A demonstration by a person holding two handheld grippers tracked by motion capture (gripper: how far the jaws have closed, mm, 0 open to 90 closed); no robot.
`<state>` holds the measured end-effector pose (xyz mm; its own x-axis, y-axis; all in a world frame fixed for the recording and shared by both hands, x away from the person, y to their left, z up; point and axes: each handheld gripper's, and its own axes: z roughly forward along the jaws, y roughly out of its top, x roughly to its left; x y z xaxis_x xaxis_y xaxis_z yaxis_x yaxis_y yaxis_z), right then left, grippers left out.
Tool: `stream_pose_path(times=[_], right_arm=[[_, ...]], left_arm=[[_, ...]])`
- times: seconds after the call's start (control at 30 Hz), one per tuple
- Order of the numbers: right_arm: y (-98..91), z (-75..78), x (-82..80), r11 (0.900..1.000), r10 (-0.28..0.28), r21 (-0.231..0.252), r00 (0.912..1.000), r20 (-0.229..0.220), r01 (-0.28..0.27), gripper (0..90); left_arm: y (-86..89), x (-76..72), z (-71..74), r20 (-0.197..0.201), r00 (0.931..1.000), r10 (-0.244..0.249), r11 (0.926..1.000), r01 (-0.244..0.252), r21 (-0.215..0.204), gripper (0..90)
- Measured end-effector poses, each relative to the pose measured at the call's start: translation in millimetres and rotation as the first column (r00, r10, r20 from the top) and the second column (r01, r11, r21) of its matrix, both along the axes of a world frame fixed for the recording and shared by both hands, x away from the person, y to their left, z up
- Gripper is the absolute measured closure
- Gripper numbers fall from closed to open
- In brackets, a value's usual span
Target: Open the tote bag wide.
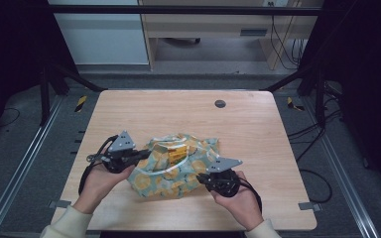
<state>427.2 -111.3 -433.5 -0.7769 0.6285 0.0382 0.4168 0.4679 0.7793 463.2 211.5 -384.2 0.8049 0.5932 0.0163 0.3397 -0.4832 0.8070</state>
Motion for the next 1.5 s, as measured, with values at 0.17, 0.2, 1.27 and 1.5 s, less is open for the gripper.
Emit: stream_pose_path(times=[0.17, 0.2, 1.27, 1.5], right_arm=[[-1.5, 6.6, 1.9, 0.9994, -0.032, 0.015, 0.9992, 0.023, 0.032, 64.5], [-1.0, 10.7, 2.2, 0.9991, -0.040, 0.017, 0.9986, 0.033, 0.040, 59.7], [-24.7, 1.7, -3.0, 1.0000, 0.002, 0.009, 0.9979, -0.064, -0.001, 90.0], [-28.7, -23.2, 5.9, 0.9959, -0.051, -0.080, 0.9929, -0.107, 0.043, 90.0]], left_arm=[[9.5, -17.8, -11.2, -0.041, 0.9989, -0.021, 0.9998, 0.020, -0.003, 90.0], [10.2, -19.4, -12.3, -0.041, 0.9989, -0.025, 0.9997, 0.025, 0.001, 90.0], [-2.5, -36.4, -68.0, -0.152, 0.9827, -0.105, 0.9831, 0.126, 0.133, 90.0], [-4.0, -34.5, -80.4, -0.186, 0.9776, -0.098, 0.9800, 0.128, 0.153, 90.0]])
